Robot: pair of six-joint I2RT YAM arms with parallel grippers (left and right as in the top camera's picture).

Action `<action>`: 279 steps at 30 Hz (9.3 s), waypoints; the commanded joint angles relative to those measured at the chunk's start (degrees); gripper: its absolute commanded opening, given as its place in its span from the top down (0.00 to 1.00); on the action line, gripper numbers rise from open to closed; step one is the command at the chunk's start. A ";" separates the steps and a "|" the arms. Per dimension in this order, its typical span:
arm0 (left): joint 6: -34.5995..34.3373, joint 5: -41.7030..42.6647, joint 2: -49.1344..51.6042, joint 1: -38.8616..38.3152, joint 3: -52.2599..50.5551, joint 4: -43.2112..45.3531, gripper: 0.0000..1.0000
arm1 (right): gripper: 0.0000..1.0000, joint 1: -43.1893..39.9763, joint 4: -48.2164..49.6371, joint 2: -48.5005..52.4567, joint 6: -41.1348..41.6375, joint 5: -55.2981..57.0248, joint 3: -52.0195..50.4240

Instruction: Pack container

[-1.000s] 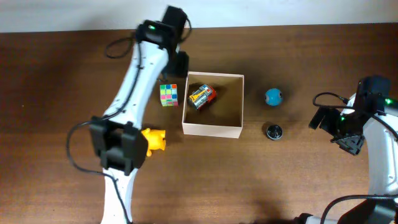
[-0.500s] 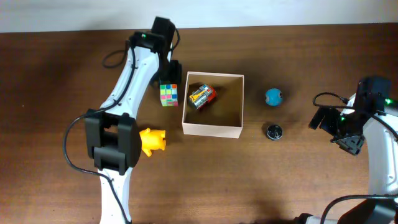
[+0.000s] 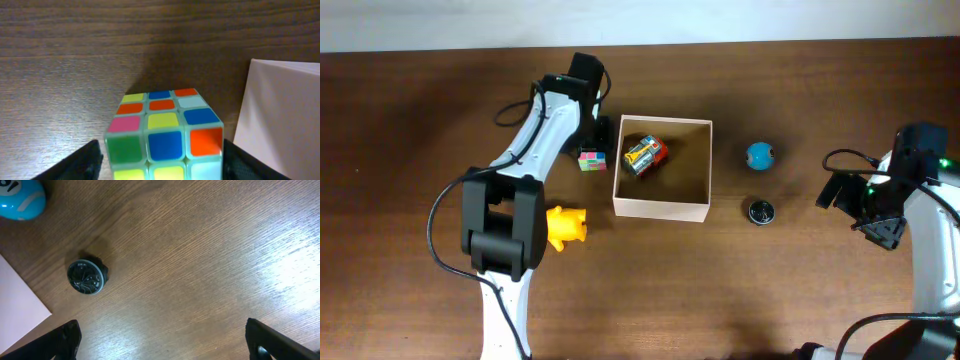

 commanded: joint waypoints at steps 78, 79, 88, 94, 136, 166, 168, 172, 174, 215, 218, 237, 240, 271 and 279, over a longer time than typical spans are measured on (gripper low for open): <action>-6.25 -10.29 -6.03 0.11 31.52 -37.38 0.25 | 0.01 -0.42 -3.89 -0.22 -0.11 -0.33 0.90; -4.37 -9.94 -6.03 0.81 31.39 -37.35 0.27 | 0.01 -0.42 -3.78 -0.22 -0.11 -0.33 0.90; -1.51 -8.33 -17.38 2.03 29.18 -37.35 0.28 | 0.01 -0.42 -4.66 -0.22 -0.11 -0.31 0.90; -1.84 -8.33 -29.22 1.97 13.97 -37.33 0.27 | 0.01 -0.42 -4.39 -0.22 -0.11 -0.33 0.90; -0.63 -0.83 -41.51 -0.09 -38.16 2.27 0.98 | 0.01 -0.42 -5.11 -0.22 -0.11 -0.35 0.90; -17.05 -0.68 -20.87 -25.49 -20.57 17.11 0.94 | 0.01 -0.42 -5.55 -0.22 -0.09 -0.35 0.90; -18.78 -0.83 -20.79 -26.34 -20.57 17.03 0.86 | 0.01 -0.42 -5.55 -0.22 -0.09 -0.35 0.90; -18.73 -1.40 -20.81 -26.27 -19.67 17.77 0.00 | 0.01 -0.42 -5.79 -0.22 -0.11 -0.35 0.90; -18.73 -1.38 -20.92 -25.81 -18.18 17.22 0.01 | 0.01 -0.42 -6.01 -0.22 -0.11 -0.33 0.90; 3.17 -8.15 -28.06 13.25 -2.78 -8.68 0.01 | 0.01 19.37 14.19 21.46 -7.21 2.80 18.03; 3.17 -8.15 -28.06 14.47 -2.78 -8.68 0.01 | 0.01 19.37 16.74 24.50 -7.19 2.75 18.10; 3.19 -8.15 -28.06 14.62 -2.78 -8.68 0.01 | 0.25 21.14 20.92 33.40 -7.21 -0.72 18.10; 3.17 -8.15 -28.06 14.62 -2.78 -8.68 0.01 | 0.43 21.14 21.73 33.40 -7.21 -0.68 18.38; 3.19 -8.15 -28.04 14.62 -2.78 -8.68 0.01 | 0.62 43.23 -8.04 32.63 -3.96 0.57 50.90; 3.19 -8.15 -28.04 14.62 -2.78 -8.68 0.01 | 0.61 44.04 -5.20 35.15 -4.20 0.42 46.71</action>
